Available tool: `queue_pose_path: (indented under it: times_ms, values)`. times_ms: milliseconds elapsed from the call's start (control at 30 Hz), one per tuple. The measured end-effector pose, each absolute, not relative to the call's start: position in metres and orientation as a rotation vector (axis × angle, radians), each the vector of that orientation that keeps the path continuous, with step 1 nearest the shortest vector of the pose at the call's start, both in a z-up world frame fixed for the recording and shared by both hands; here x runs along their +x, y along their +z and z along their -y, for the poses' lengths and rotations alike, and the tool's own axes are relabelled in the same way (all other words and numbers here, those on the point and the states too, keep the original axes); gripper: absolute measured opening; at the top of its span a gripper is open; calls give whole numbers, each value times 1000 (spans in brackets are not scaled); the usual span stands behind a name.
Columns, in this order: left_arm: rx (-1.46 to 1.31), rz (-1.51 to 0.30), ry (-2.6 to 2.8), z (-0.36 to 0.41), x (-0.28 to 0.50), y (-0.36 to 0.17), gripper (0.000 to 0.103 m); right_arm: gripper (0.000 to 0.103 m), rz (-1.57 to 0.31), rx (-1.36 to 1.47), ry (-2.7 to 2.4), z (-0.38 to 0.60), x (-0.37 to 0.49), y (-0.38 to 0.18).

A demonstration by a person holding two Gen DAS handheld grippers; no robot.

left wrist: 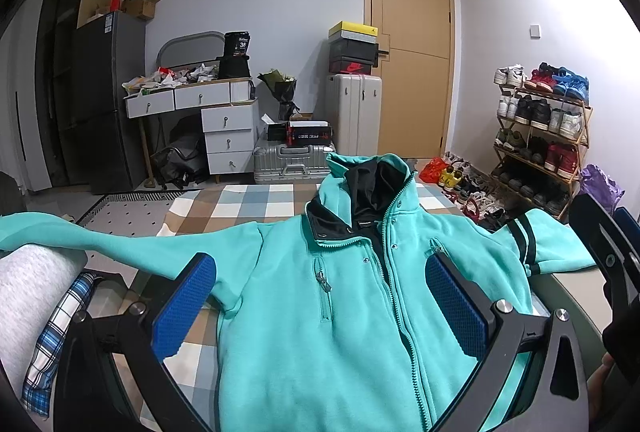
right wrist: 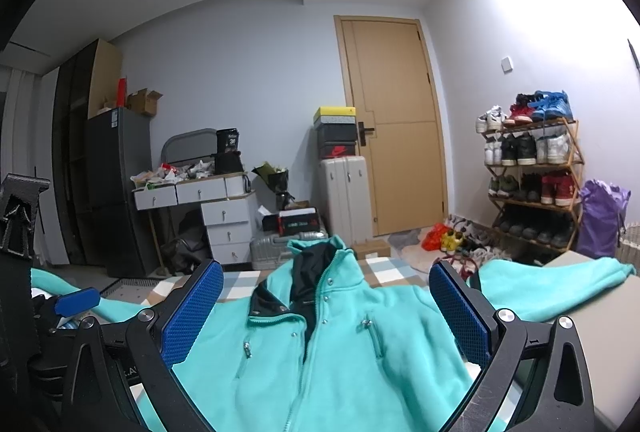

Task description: Fold large clothes

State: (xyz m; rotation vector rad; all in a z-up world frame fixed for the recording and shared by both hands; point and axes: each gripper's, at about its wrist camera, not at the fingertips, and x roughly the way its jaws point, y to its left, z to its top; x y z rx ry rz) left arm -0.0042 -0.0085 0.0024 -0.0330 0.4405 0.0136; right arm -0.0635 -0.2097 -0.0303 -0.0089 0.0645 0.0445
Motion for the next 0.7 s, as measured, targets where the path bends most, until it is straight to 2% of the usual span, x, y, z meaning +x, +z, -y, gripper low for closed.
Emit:
queue_pose_path:
  times_ms: [700]
  values:
    - [-40,-447,10,6,-4,-2,102,103,-88,15,12,219,-61,-31]
